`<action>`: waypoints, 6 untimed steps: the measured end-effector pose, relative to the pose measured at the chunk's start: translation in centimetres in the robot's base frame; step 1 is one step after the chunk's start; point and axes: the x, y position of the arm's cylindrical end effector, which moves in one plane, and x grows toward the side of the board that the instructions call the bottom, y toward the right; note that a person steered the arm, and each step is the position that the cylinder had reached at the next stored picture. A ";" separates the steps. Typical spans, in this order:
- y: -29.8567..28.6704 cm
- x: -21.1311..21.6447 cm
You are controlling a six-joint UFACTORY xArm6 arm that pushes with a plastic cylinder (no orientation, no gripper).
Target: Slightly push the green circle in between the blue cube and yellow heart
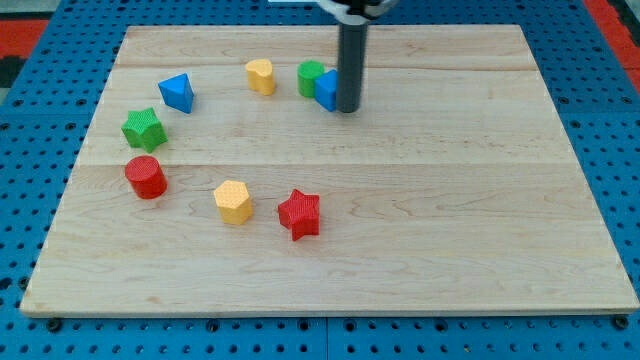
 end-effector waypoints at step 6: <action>-5.1 -12.4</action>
